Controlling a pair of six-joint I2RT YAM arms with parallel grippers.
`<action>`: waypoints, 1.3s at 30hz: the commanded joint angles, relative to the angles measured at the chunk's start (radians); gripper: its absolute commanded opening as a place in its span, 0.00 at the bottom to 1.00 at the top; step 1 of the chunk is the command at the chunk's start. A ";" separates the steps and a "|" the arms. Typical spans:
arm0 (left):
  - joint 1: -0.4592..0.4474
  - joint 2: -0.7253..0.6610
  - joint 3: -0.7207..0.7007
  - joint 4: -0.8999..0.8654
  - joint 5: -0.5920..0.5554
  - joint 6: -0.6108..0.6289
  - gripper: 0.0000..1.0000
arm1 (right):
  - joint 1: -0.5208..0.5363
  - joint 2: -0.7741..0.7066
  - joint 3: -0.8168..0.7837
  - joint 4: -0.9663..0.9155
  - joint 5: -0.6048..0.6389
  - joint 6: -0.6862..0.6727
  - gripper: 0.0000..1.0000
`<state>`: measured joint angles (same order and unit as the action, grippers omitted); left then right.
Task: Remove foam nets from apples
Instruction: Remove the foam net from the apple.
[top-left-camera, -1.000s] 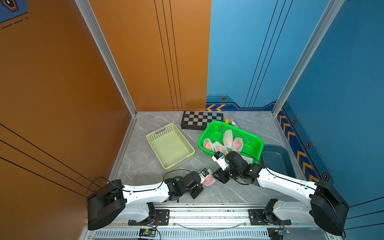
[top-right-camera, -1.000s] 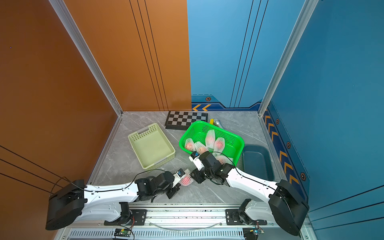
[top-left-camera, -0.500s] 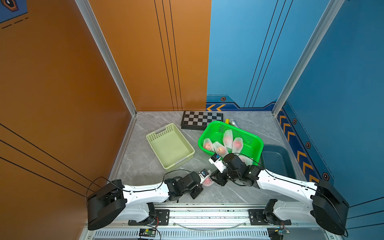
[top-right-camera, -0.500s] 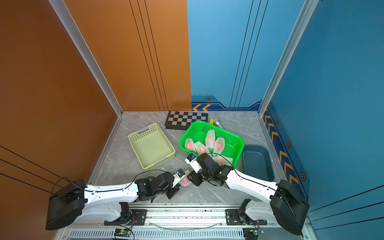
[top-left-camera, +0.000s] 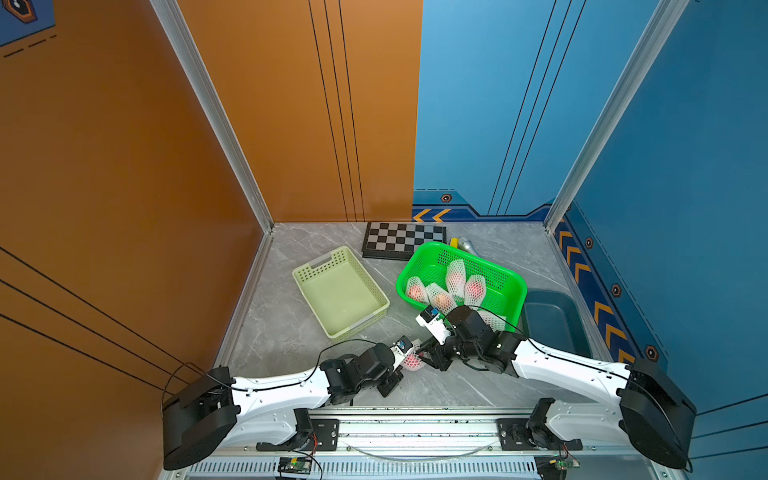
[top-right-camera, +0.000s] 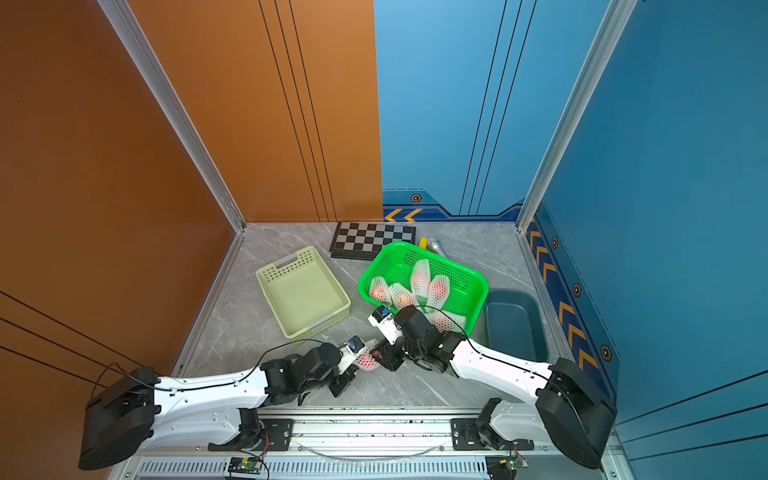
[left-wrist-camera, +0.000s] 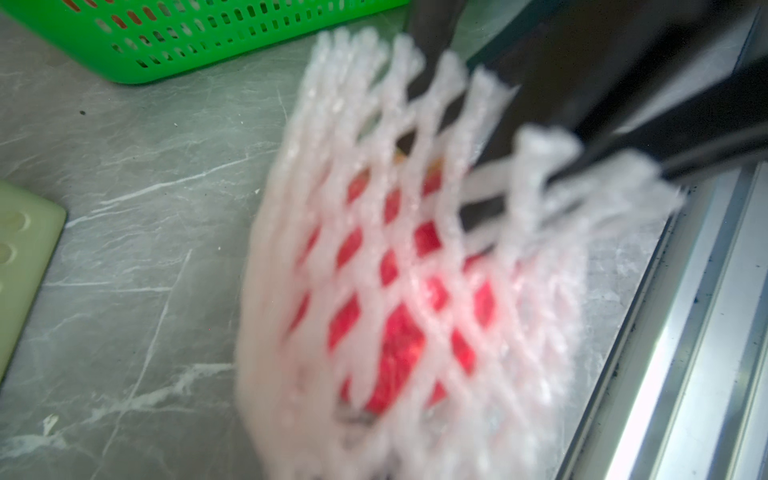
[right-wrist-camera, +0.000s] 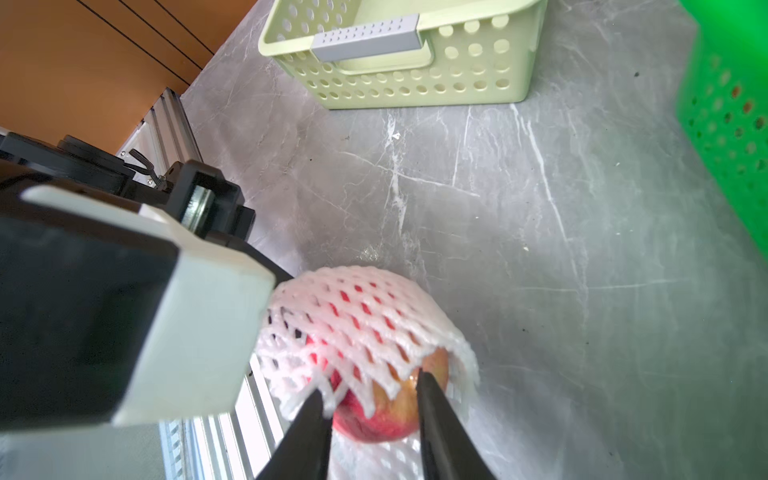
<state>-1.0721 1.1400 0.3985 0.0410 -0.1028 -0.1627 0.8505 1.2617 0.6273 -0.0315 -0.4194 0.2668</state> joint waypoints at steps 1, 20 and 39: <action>0.015 -0.018 -0.008 0.017 0.008 -0.003 0.00 | -0.004 0.020 -0.013 0.038 -0.064 0.000 0.40; 0.026 -0.044 -0.020 0.023 0.035 -0.006 0.00 | 0.008 0.149 -0.014 0.101 -0.086 -0.027 0.67; 0.034 -0.032 -0.013 0.025 0.048 -0.006 0.00 | -0.032 0.119 -0.084 0.083 0.039 -0.028 0.72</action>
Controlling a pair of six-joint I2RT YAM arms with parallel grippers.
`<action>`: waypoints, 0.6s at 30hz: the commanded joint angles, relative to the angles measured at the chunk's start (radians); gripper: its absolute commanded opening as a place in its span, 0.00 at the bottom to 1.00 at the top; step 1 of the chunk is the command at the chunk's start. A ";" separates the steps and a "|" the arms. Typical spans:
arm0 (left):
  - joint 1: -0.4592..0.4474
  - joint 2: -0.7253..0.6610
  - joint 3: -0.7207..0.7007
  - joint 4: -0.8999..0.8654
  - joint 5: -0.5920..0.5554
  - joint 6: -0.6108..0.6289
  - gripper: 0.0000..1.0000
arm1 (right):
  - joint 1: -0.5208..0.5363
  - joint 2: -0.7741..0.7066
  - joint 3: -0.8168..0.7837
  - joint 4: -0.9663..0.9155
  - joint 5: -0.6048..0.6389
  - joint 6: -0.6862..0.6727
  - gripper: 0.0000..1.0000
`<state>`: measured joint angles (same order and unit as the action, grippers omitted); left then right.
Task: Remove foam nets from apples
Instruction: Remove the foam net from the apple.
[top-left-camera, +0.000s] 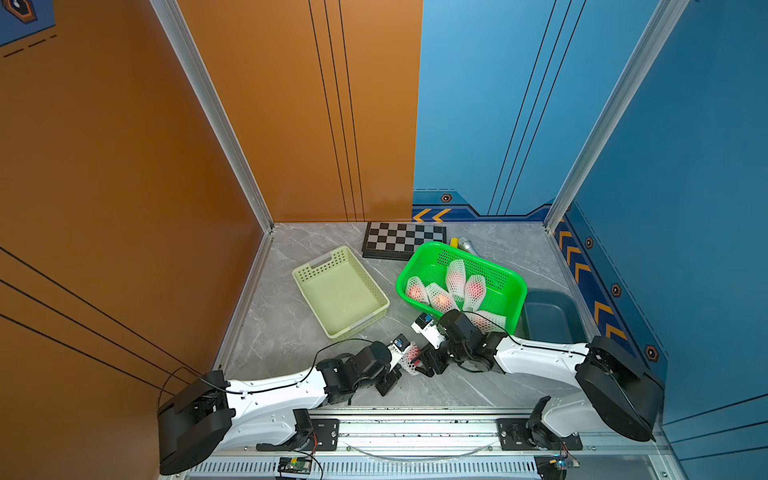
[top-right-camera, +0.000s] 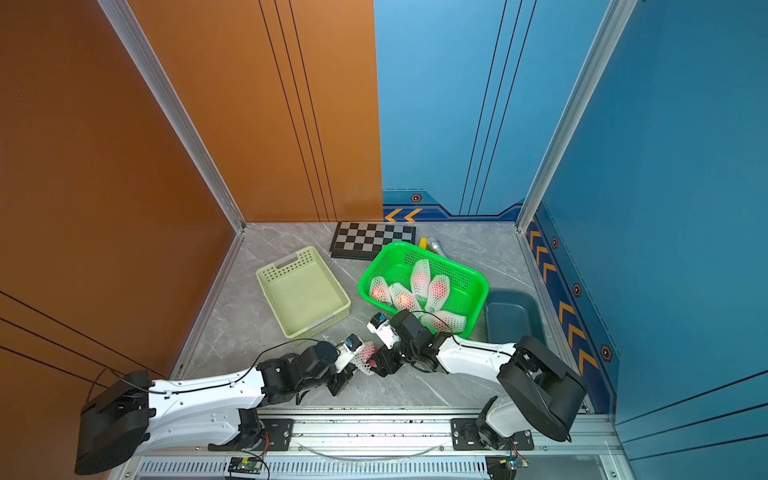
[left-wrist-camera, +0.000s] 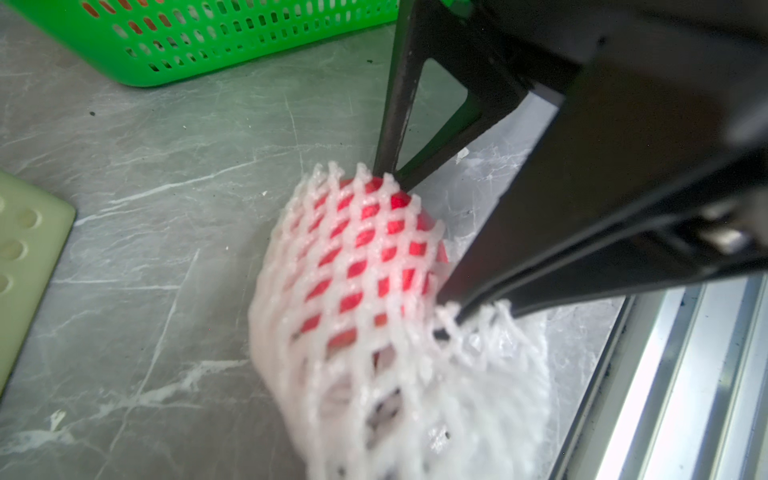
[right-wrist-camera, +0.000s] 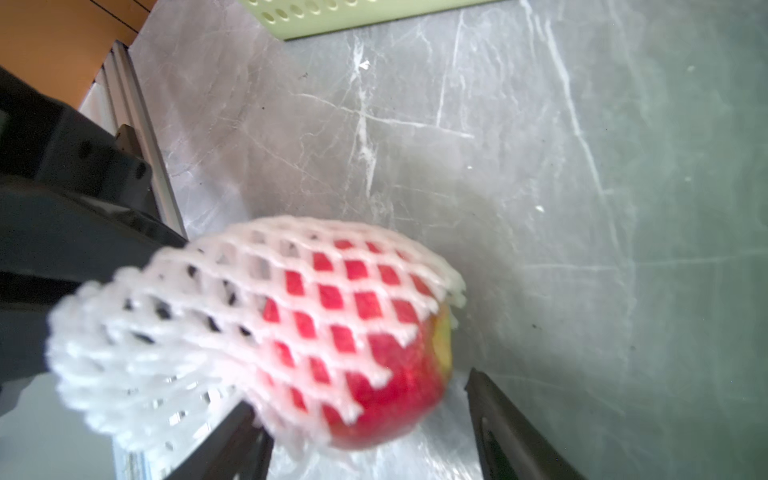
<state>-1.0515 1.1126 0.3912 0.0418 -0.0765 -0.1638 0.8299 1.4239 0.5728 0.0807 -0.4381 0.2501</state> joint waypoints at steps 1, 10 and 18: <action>0.013 -0.003 -0.006 0.024 0.023 -0.005 0.00 | -0.015 -0.060 -0.042 -0.033 0.066 -0.008 0.72; 0.017 0.019 0.006 0.025 0.046 0.003 0.00 | -0.045 -0.164 -0.081 -0.008 0.117 -0.001 0.72; 0.026 0.034 0.017 0.023 0.081 0.006 0.00 | -0.015 -0.151 -0.065 0.079 0.091 -0.009 0.73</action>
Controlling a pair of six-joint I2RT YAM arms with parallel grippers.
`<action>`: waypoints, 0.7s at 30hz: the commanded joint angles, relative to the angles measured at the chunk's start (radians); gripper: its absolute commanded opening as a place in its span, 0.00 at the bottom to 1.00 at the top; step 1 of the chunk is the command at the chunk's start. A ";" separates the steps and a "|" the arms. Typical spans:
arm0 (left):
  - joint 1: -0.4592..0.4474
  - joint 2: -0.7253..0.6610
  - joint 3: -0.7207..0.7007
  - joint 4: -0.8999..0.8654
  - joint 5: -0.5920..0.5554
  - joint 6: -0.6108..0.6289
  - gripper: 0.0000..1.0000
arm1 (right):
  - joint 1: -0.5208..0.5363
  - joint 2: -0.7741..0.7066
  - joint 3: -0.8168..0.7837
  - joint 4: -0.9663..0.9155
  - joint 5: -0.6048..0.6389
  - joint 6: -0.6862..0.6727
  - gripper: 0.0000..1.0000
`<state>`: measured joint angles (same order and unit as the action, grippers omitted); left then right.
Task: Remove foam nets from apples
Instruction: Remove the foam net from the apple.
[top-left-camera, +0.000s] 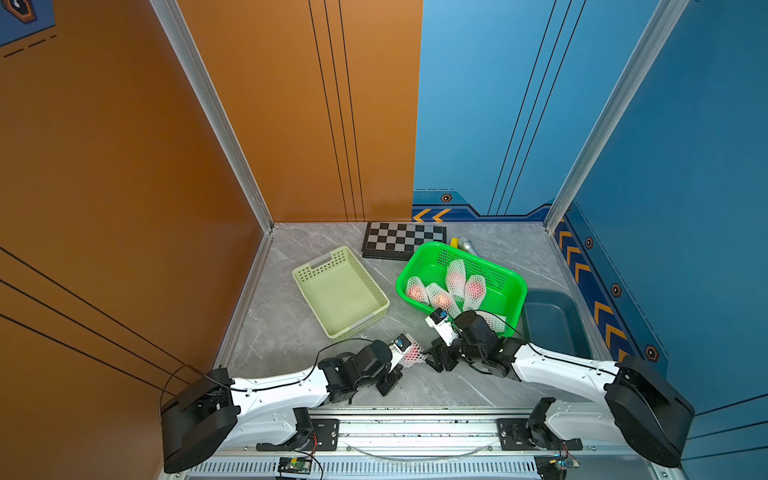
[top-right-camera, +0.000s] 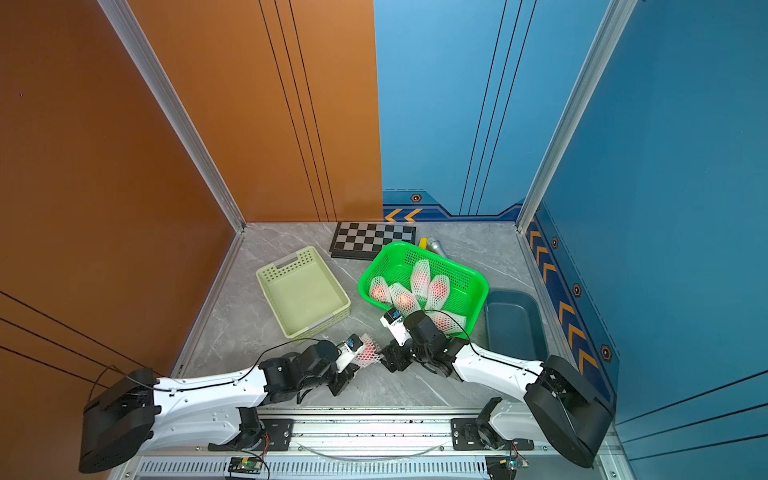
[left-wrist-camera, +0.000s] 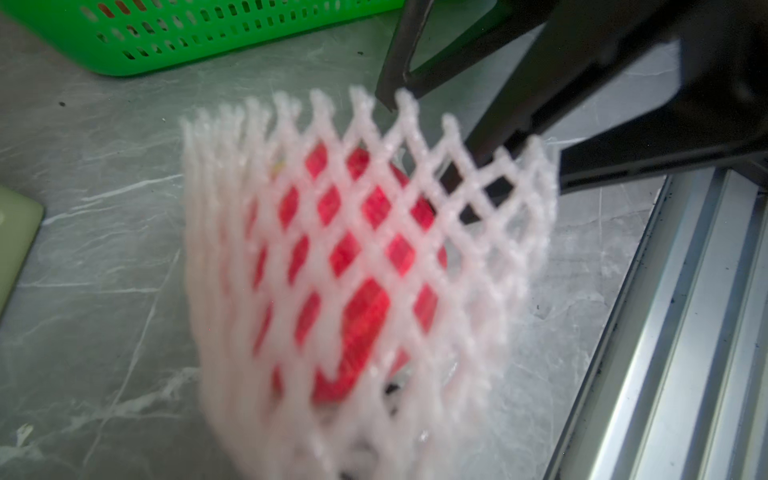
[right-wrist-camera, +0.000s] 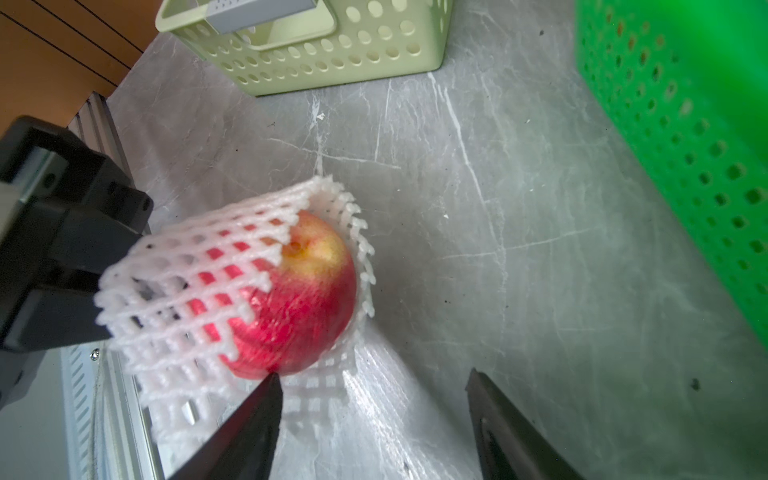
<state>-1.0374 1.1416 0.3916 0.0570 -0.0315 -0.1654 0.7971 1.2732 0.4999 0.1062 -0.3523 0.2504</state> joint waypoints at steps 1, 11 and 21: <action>0.013 0.004 0.018 0.007 0.036 0.007 0.00 | 0.024 0.004 0.015 0.057 0.000 -0.012 0.73; 0.018 -0.006 0.014 0.007 0.045 0.006 0.00 | 0.063 0.090 0.058 0.123 -0.040 -0.022 0.74; 0.027 -0.037 -0.001 0.018 0.076 -0.001 0.00 | 0.059 0.166 0.035 0.320 -0.063 -0.021 0.79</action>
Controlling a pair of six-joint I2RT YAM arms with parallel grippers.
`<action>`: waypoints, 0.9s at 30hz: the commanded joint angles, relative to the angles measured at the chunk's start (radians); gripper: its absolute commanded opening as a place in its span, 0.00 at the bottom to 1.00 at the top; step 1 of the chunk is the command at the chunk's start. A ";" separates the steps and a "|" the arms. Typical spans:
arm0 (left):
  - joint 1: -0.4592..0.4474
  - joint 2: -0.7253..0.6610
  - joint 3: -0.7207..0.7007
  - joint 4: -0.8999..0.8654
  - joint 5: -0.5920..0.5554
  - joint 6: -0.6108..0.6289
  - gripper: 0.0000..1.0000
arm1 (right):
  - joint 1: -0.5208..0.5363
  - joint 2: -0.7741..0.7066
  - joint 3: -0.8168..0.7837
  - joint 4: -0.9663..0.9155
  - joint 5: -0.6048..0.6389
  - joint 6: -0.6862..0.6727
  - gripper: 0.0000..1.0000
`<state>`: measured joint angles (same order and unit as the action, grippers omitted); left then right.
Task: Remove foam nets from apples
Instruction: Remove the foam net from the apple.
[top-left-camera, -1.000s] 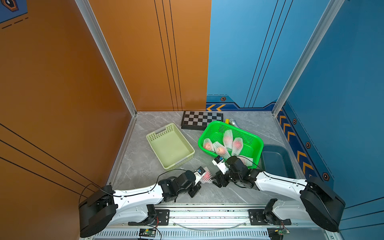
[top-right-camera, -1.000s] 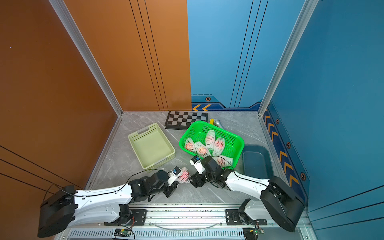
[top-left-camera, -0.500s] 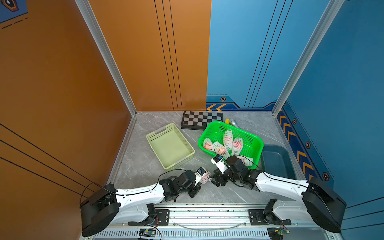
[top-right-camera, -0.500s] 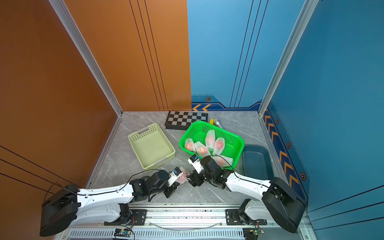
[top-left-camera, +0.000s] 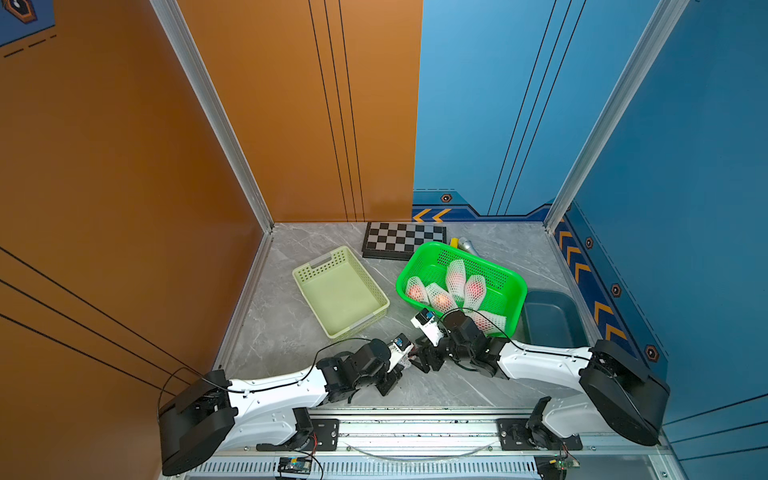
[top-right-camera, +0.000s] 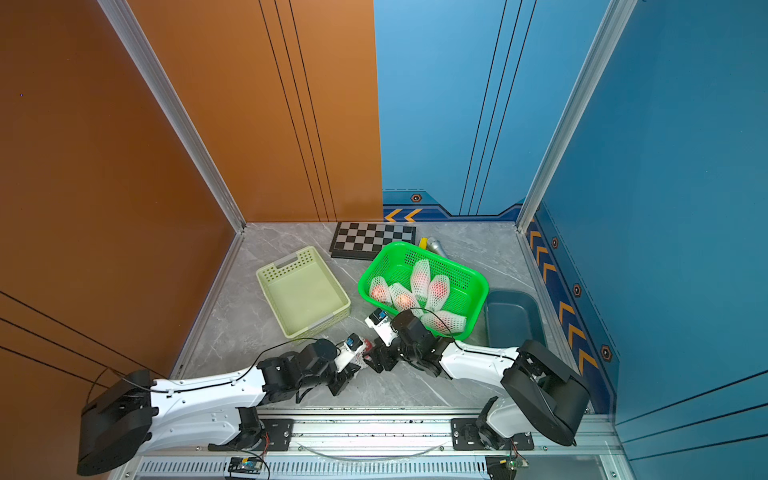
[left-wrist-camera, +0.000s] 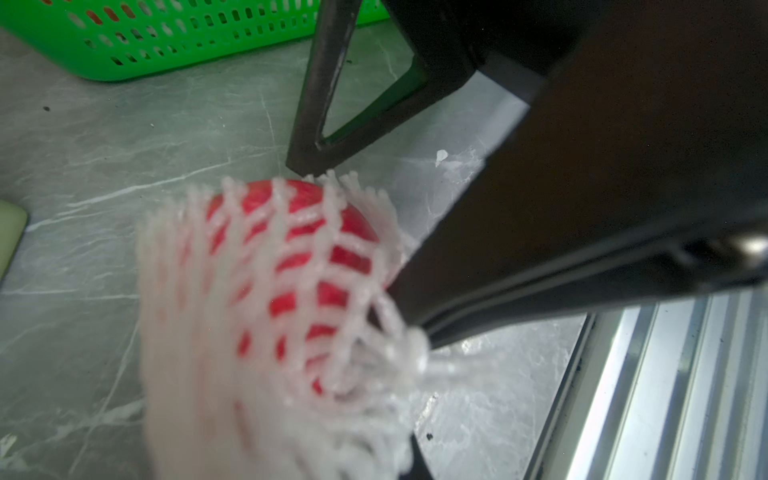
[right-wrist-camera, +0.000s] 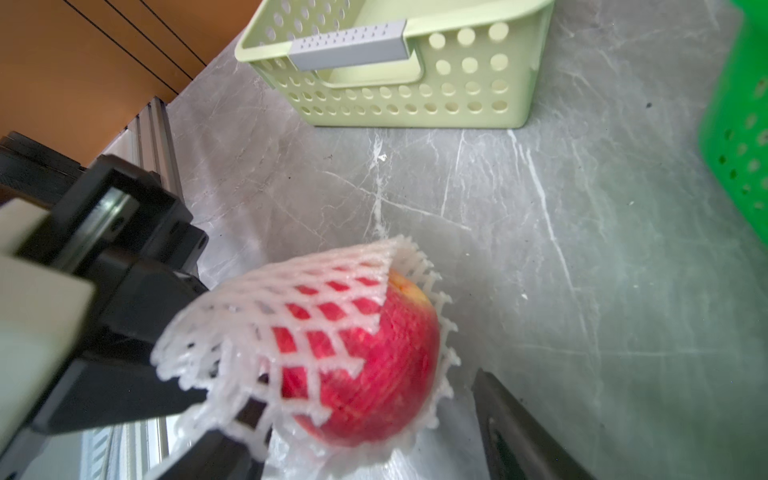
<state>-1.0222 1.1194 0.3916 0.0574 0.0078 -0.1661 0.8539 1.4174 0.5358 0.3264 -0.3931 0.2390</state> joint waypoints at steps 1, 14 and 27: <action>0.014 -0.015 -0.001 0.019 0.043 -0.001 0.00 | 0.001 0.031 0.006 0.109 -0.034 -0.015 0.79; 0.022 -0.037 -0.007 0.016 0.038 0.000 0.00 | -0.013 0.113 0.029 0.147 -0.096 -0.005 0.70; 0.026 -0.029 -0.006 0.016 0.038 -0.003 0.00 | -0.049 -0.101 -0.089 -0.007 0.111 0.043 0.57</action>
<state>-1.0069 1.1000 0.3912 0.0906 0.0280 -0.1661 0.8169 1.3609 0.4782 0.3992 -0.3931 0.2592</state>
